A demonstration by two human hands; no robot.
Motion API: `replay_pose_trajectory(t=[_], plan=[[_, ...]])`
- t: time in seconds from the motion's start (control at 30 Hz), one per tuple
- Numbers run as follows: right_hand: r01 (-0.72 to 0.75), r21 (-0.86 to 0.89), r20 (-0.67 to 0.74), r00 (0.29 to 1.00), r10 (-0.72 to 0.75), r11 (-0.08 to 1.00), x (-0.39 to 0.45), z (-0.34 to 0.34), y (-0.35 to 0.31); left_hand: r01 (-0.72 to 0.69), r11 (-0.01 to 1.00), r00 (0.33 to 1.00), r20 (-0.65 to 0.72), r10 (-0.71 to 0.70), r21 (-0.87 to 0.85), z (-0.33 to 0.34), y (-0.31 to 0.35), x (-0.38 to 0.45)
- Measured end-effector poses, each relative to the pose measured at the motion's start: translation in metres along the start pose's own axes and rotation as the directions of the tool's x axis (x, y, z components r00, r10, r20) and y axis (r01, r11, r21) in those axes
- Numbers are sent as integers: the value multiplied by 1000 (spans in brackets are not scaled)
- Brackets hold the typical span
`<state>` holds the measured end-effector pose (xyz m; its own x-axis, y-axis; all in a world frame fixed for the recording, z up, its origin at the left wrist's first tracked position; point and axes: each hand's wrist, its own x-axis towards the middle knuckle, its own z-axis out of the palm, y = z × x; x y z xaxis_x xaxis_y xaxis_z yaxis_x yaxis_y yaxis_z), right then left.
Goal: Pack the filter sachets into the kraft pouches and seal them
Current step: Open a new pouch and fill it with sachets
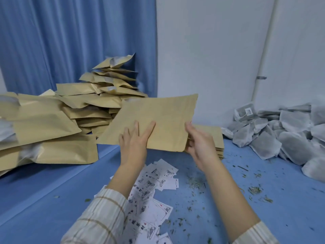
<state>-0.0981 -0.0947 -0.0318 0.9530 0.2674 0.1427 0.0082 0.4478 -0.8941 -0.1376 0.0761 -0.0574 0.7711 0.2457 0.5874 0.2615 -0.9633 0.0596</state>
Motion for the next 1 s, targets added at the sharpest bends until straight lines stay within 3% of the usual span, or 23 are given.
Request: replay_pose_trajectory(t=[0.07,0.13,0.2,0.27,0.3,0.37,0.4,0.47,0.53,0.63,0.73,0.87,0.93,1.0], plan=[[-38,-46,-129,991,31,998,-5,-4,13,-19,999,998,61,16,40,7,-6,-13],[-103,17,-178,978,104,995,-6,-8,27,-4,1000,988,154,3,8,12,-9,-21],[-173,86,-202,961,188,981,-7,-11,36,31,992,948,317,10,-124,16,-11,-26],[-207,132,-222,947,232,969,-5,-16,45,51,949,865,489,114,-310,18,-12,-28],[-214,146,-225,944,243,966,-5,-19,49,99,889,814,550,186,-448,18,-11,-29],[-232,148,-210,942,260,961,-4,-23,55,254,676,755,578,309,-692,15,-1,-31],[-245,143,-198,942,270,959,-5,-24,58,299,585,770,553,318,-754,13,7,-32],[-265,162,-190,937,293,951,-7,-26,61,336,503,839,496,226,-796,12,27,-36],[-266,213,-216,926,311,940,-7,-30,63,351,508,857,488,163,-786,12,47,-38],[-291,222,-229,912,340,930,-10,-39,67,414,506,821,550,151,-757,15,66,-42],[-331,227,-192,907,375,916,-15,-48,74,472,535,825,566,13,-701,17,80,-42],[-268,181,-222,926,305,946,-17,-56,79,393,717,856,514,-56,-576,34,94,-47],[-260,164,-227,929,293,952,-17,-57,82,400,705,863,500,-74,-586,40,100,-52],[-283,150,-238,919,313,947,-19,-56,83,463,626,856,499,-134,-627,43,107,-53]])
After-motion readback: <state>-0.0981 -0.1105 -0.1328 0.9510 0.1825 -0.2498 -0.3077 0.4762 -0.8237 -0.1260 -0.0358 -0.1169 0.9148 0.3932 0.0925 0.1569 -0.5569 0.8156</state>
